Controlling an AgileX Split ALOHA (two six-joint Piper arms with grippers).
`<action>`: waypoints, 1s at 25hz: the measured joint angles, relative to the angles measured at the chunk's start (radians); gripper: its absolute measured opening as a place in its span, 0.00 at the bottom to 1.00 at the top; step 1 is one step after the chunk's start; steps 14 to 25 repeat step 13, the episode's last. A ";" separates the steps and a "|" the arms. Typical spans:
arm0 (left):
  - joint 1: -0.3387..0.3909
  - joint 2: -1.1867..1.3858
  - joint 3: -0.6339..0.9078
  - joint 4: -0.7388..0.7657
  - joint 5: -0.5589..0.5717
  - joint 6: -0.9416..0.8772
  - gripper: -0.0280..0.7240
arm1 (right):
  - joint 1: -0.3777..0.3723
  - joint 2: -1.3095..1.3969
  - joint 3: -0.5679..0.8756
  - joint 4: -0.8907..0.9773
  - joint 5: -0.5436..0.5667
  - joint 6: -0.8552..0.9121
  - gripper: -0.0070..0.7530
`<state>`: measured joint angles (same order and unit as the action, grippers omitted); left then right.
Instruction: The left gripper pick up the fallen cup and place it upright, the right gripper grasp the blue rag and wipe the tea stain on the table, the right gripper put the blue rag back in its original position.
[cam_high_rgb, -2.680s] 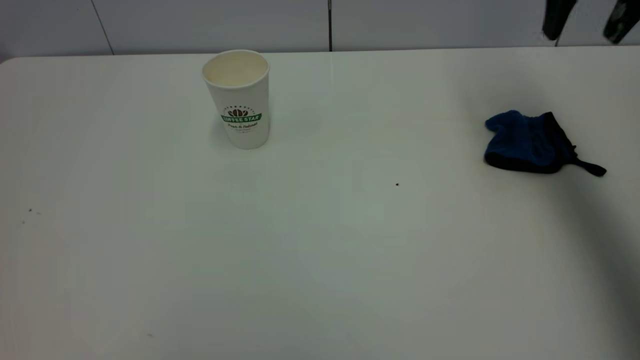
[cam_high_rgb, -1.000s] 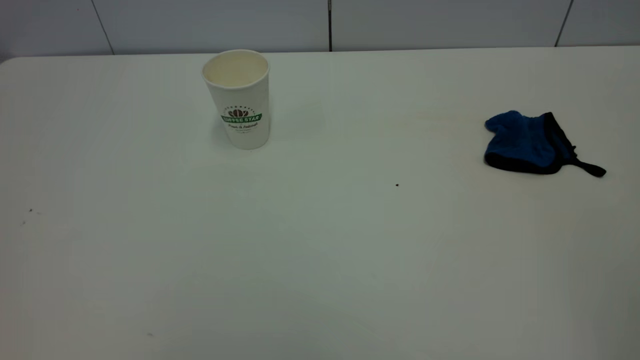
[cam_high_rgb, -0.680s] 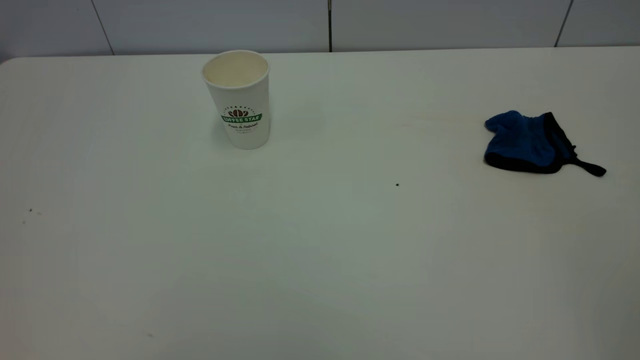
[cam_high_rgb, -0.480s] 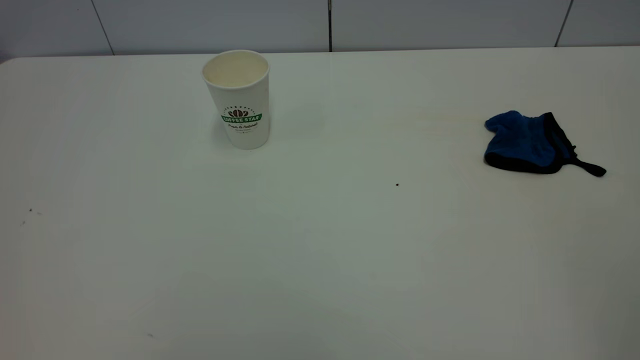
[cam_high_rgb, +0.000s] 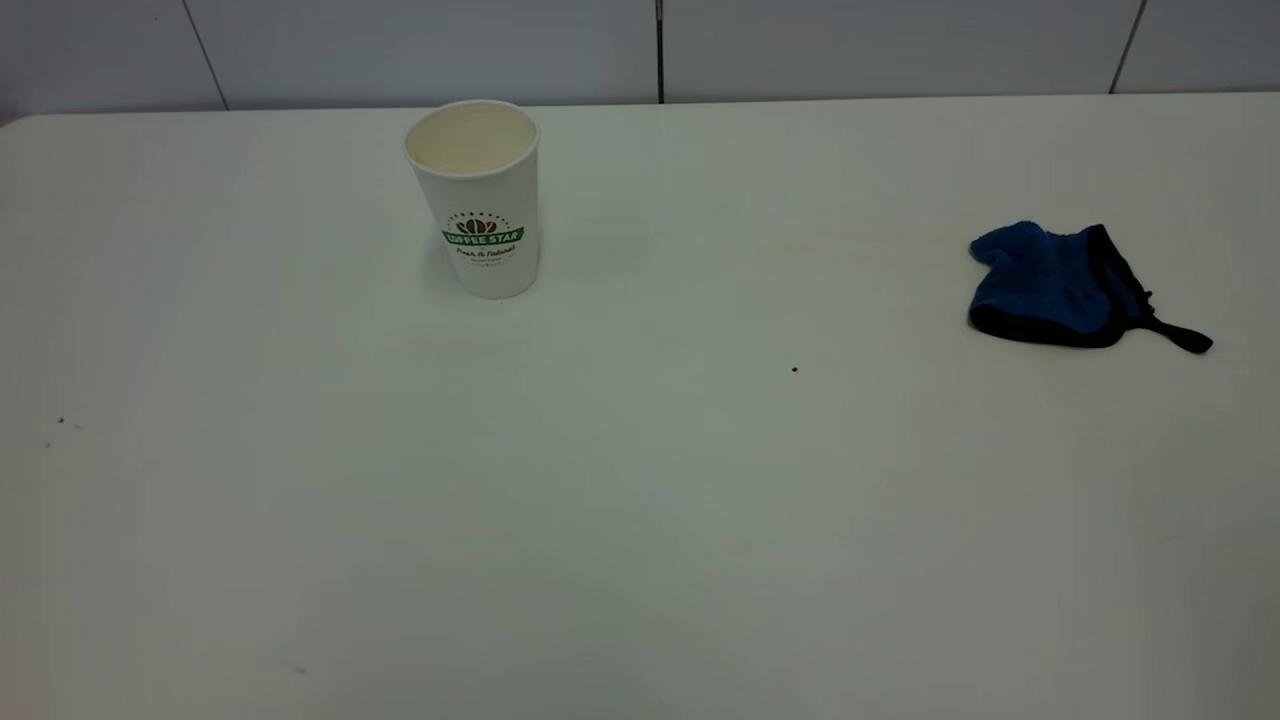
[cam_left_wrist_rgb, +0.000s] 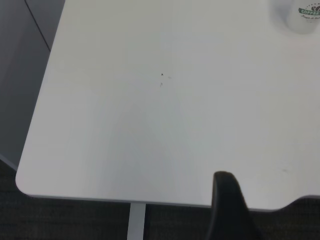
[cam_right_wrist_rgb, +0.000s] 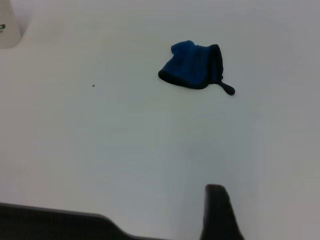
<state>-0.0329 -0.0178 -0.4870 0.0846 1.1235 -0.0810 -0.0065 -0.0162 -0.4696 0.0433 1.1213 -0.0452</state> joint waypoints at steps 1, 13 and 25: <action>0.000 0.000 0.000 0.000 0.000 0.000 0.66 | 0.000 0.000 0.000 0.000 0.000 0.000 0.66; 0.000 0.000 0.000 0.000 0.000 0.000 0.66 | 0.000 0.000 0.000 0.000 0.000 0.000 0.40; 0.000 0.000 0.000 0.000 0.000 0.000 0.66 | 0.000 0.000 0.000 0.000 0.000 0.000 0.40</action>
